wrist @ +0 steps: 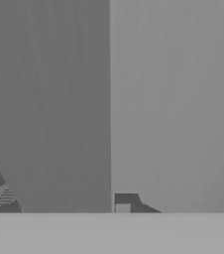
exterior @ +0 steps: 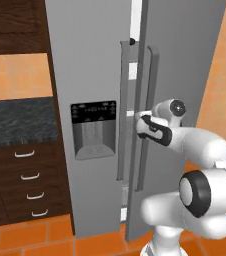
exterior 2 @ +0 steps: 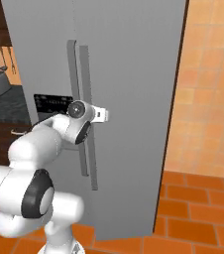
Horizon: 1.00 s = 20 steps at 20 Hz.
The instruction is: Take the strawberry from the fridge and place it on top of the pancake, located on the dining counter.
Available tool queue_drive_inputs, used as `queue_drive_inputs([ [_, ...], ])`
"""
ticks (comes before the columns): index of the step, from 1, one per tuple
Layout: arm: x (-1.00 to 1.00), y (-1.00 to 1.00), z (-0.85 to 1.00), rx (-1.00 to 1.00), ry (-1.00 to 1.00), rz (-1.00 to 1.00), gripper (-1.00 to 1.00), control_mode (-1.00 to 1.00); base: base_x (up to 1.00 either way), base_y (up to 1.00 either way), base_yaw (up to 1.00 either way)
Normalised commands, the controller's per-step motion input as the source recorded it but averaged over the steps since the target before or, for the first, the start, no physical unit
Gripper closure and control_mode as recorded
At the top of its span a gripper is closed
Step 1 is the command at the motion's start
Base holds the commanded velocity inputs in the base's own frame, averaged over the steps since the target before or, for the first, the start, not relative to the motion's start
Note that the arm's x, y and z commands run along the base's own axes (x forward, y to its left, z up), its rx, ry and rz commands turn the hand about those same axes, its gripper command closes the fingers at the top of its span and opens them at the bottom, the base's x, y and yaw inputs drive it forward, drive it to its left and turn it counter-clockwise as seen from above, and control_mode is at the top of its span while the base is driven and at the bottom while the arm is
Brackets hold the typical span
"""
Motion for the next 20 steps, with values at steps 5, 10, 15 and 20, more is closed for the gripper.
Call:
queue_drive_inputs([
  [5,-0.98,-0.88,0.00,0.00,0.04,0.00,1.00,-1.00,0.00,0.00,0.00],
  [10,-0.68,-1.00,0.00,0.00,0.13,0.01,1.00,-1.00,0.00,0.00,0.00],
  [15,-0.29,-1.00,-0.01,0.00,0.11,0.07,1.00,-1.00,0.00,0.00,0.00],
  [20,-0.33,-1.00,0.00,0.05,0.00,0.01,1.00,-1.00,0.00,0.00,0.00],
])
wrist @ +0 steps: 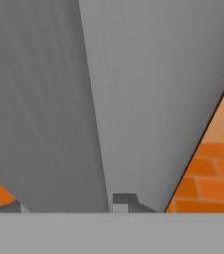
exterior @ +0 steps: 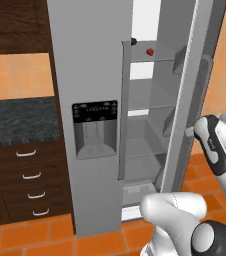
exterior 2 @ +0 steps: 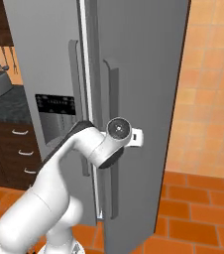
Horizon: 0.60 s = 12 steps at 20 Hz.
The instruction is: Take the strawberry from the fridge and place it on top of the pancake, located on the dining counter.
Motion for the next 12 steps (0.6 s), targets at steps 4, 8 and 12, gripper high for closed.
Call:
queue_drive_inputs([
  [4,-0.33,-0.81,0.00,0.05,0.02,0.00,-1.00,-1.00,0.00,0.00,0.00],
  [8,-0.08,-0.64,0.11,0.01,0.09,0.00,-1.00,-1.00,0.00,0.00,0.00],
  [12,-0.66,-0.39,0.21,0.00,0.03,-0.02,-1.00,-1.00,0.00,0.00,0.00],
])
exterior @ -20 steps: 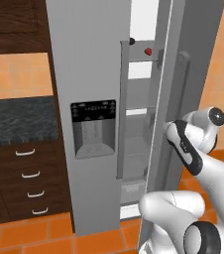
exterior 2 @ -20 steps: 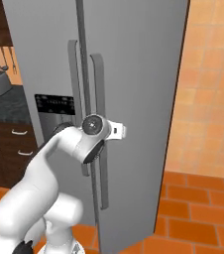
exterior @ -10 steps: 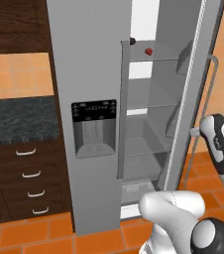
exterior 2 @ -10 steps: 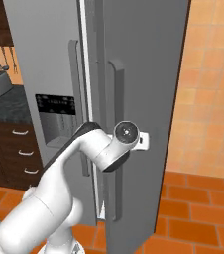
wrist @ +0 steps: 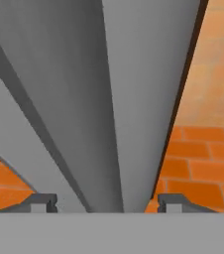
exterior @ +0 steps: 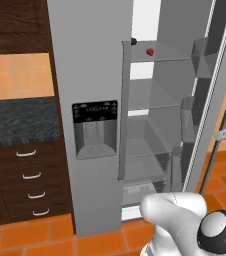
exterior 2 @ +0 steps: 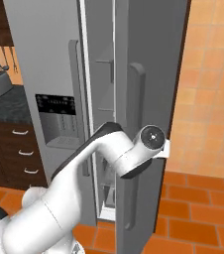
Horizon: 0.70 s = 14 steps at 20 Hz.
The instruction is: Take the strawberry from the fridge and place it on top of the pancake, located on the dining counter.
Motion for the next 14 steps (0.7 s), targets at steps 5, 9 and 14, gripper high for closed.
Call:
queue_drive_inputs([
  [5,-0.98,0.26,0.53,-0.21,-0.07,-0.10,-1.00,-1.00,0.00,0.00,0.00],
  [9,-0.43,0.97,0.77,-0.46,0.05,-0.07,-1.00,-1.00,0.00,0.00,0.00],
  [14,0.00,1.00,0.24,-0.60,0.29,-0.13,-1.00,-1.00,0.00,0.00,0.00],
])
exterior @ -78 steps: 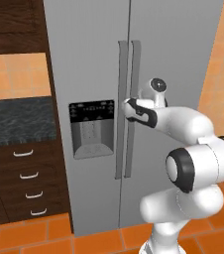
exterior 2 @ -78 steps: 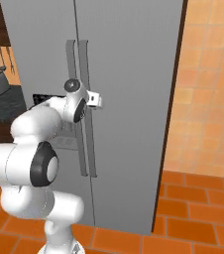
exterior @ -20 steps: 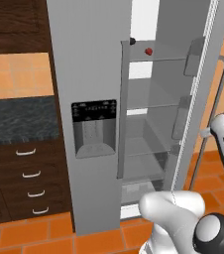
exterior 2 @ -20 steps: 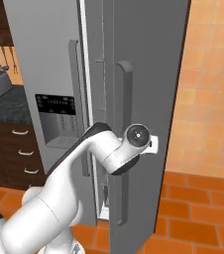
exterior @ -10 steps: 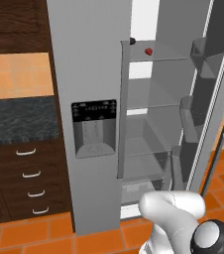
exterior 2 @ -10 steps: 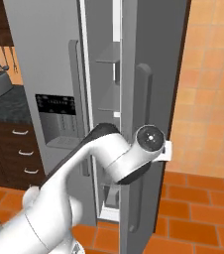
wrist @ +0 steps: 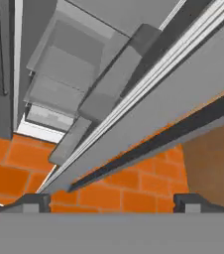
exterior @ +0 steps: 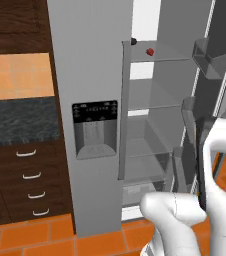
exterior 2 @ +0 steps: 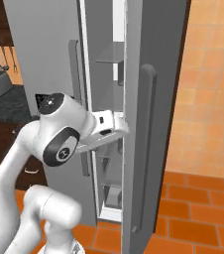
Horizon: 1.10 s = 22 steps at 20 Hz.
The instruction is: Take the strawberry from the fridge and place it on top of the pancake, located on the dining counter.
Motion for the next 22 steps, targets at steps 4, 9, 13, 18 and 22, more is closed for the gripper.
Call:
queue_drive_inputs([
  [4,0.84,0.80,-0.18,-0.70,0.51,-0.13,-1.00,-1.00,0.00,0.00,0.00],
  [9,1.00,0.37,-0.33,-0.45,0.46,-0.22,-1.00,-1.00,0.00,0.00,0.00],
  [13,1.00,-0.10,-0.54,-0.19,0.44,-0.22,-1.00,-1.00,0.00,0.00,0.00],
  [18,0.82,-0.39,-0.41,-0.04,0.04,-0.03,-1.00,-1.00,0.00,0.00,0.00],
  [22,0.59,-0.62,-0.31,0.00,0.00,0.00,-1.00,-1.00,0.00,0.00,0.00],
])
